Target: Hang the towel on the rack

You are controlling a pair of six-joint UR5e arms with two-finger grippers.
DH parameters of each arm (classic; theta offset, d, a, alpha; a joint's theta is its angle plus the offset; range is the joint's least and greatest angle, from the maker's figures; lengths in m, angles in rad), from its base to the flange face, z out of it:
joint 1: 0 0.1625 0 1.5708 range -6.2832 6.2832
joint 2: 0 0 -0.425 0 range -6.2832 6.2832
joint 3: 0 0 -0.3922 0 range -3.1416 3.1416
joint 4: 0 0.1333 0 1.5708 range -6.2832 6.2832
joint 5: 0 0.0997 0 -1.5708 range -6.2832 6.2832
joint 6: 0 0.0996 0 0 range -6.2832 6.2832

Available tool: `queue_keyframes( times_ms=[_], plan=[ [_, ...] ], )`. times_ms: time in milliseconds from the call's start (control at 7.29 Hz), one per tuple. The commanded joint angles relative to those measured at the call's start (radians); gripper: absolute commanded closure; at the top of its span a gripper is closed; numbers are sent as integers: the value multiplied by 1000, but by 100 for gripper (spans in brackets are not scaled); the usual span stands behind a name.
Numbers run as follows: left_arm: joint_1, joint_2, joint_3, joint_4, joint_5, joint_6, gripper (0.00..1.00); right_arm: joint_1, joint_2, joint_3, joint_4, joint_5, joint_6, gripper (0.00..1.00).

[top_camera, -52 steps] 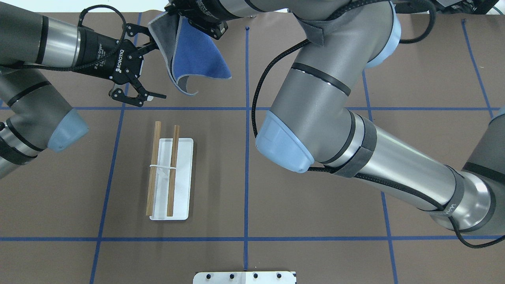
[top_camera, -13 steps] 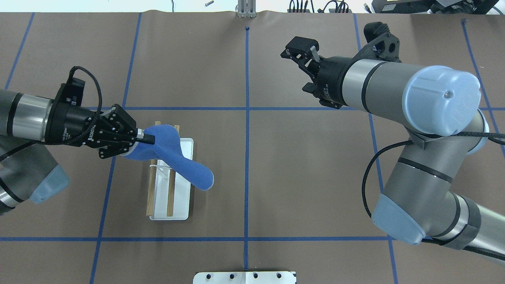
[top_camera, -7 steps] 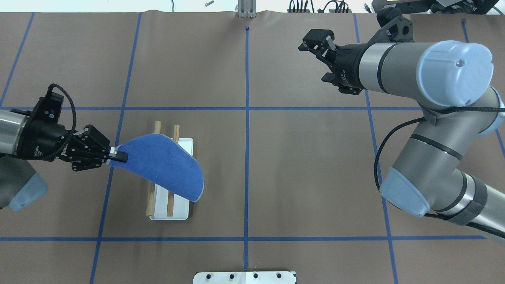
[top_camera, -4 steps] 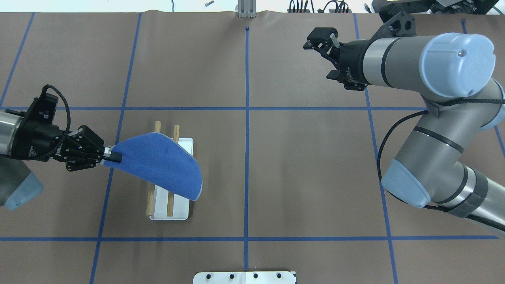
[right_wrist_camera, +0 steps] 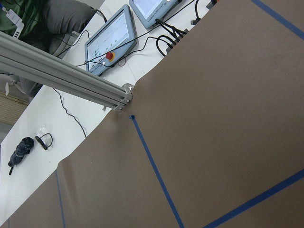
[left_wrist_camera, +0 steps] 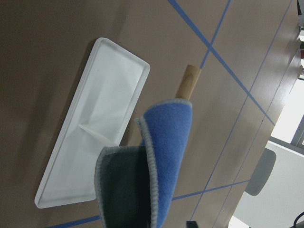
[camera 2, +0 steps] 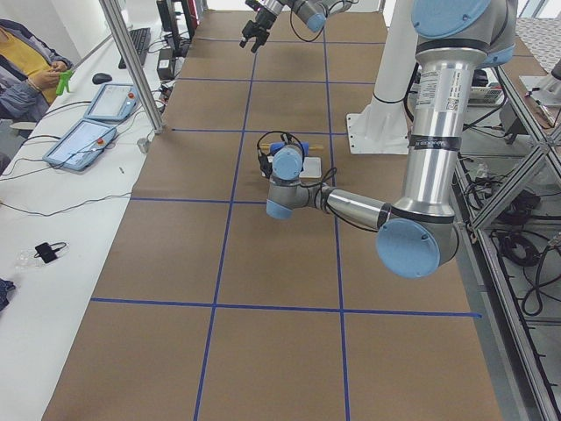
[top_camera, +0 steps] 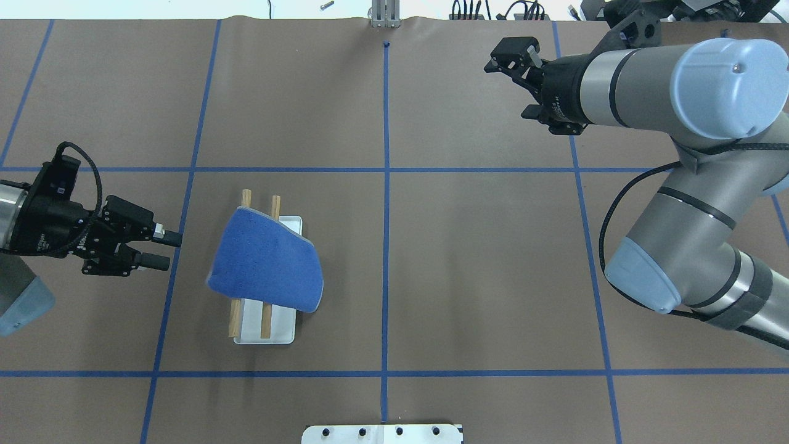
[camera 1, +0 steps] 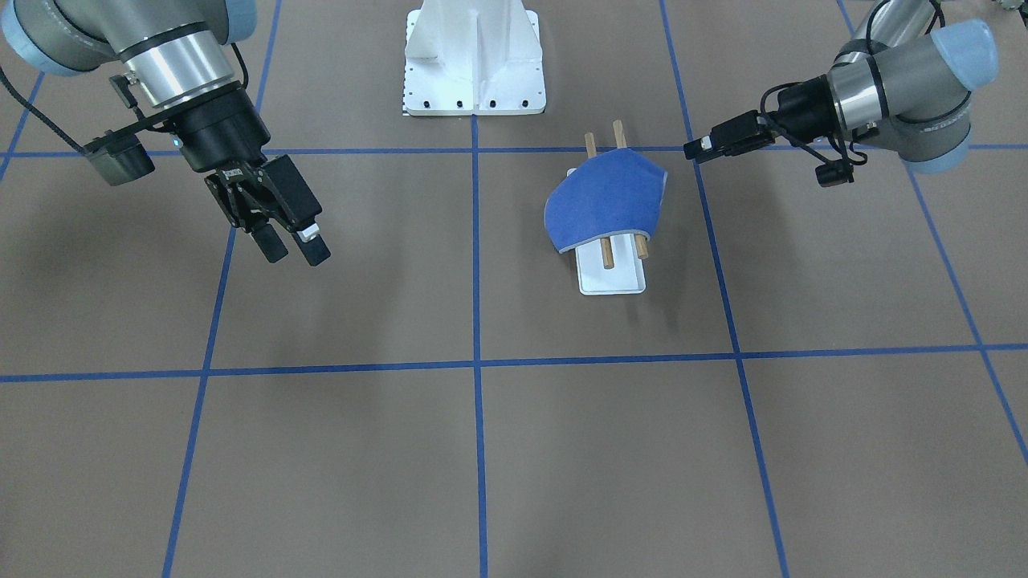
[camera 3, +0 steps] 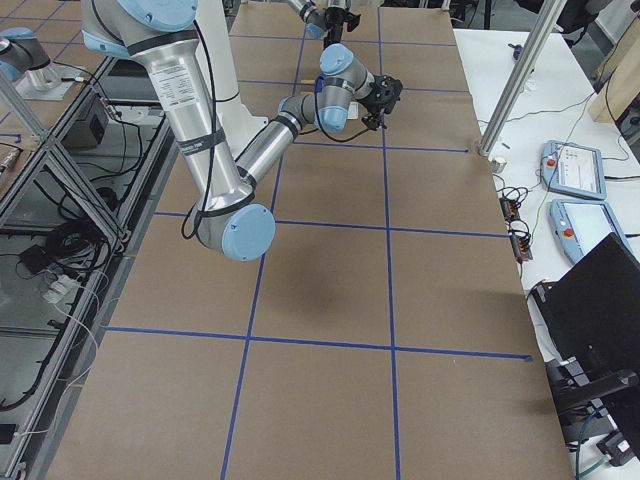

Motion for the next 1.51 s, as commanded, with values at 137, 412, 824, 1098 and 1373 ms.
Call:
queue_keyframes(
  times_ms=[137,412,824,1098,1373],
  plan=[
    [-63,32,12,4,7,0,2,41,-4,1,0,55,-13,0],
    [-250,29,25,14,15,144,2,110,-63,0,0,145,-128,0],
    [-454,34,156,106,24,551,2,304,-136,-69,0,379,-361,0],
    [-586,35,154,358,27,966,2,418,-215,-111,-2,510,-595,0],
    [-631,72,152,485,146,1287,2,510,-295,-115,-12,564,-773,0]
  ],
)
